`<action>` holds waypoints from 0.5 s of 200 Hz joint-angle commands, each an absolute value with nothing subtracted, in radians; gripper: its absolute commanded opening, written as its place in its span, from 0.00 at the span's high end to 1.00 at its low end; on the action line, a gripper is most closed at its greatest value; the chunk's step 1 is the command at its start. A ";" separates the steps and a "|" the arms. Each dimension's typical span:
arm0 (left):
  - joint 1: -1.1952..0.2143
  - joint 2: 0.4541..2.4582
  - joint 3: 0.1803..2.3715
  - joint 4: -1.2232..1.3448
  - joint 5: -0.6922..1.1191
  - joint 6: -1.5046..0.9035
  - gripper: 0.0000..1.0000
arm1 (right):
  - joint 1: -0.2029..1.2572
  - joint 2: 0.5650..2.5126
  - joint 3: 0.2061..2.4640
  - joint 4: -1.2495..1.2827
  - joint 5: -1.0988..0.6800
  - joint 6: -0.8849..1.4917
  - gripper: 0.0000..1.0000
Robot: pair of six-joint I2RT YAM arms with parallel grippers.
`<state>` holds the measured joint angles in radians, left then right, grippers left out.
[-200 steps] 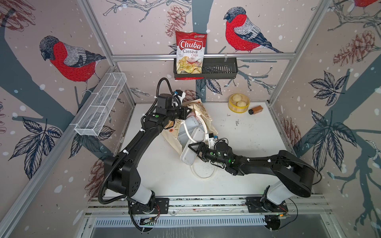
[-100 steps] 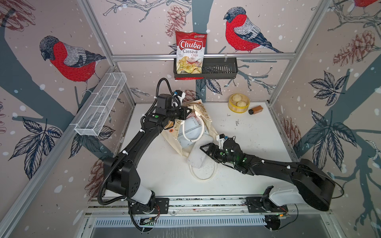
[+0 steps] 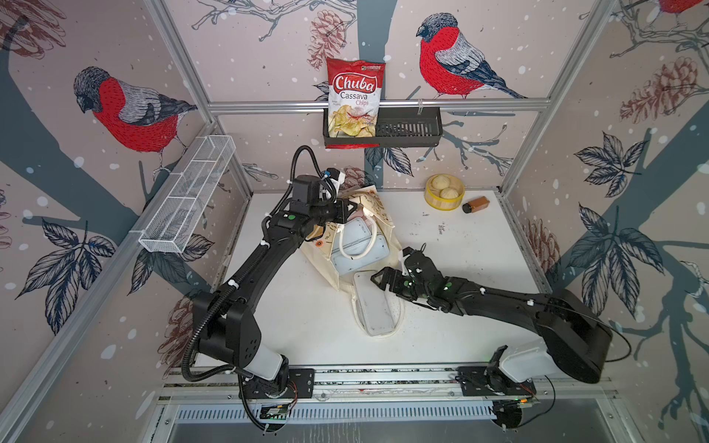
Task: Take out the pencil case from the canvas bag
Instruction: Pick up the pencil case from the center of the board.
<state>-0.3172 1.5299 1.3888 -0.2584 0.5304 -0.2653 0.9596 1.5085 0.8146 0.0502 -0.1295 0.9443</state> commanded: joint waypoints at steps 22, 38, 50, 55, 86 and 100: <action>-0.318 1.523 1.392 -0.195 0.564 -0.274 1.00 | 1.077 1.661 1.004 -0.280 0.095 0.785 0.00; -0.318 1.520 1.392 -0.196 0.557 -0.272 1.00 | 1.110 1.719 1.077 -0.358 0.160 0.761 0.00; -0.318 1.519 1.391 -0.198 0.554 -0.270 1.00 | 1.132 1.761 1.127 -0.408 0.203 0.741 0.00; -0.318 1.520 1.391 -0.198 0.554 -0.270 1.00 | 1.140 1.778 1.144 -0.426 0.213 0.733 0.00; -0.318 1.520 1.392 -0.198 0.556 -0.269 1.00 | 1.159 1.832 1.193 -0.478 0.234 0.721 0.00; -0.318 1.520 1.392 -0.199 0.553 -0.267 1.00 | 1.164 1.823 1.196 -0.480 0.243 0.714 0.00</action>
<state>-0.3172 1.5295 1.3888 -0.2584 0.5293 -0.2649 1.1561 1.8194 1.1866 -0.3950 0.2127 0.7338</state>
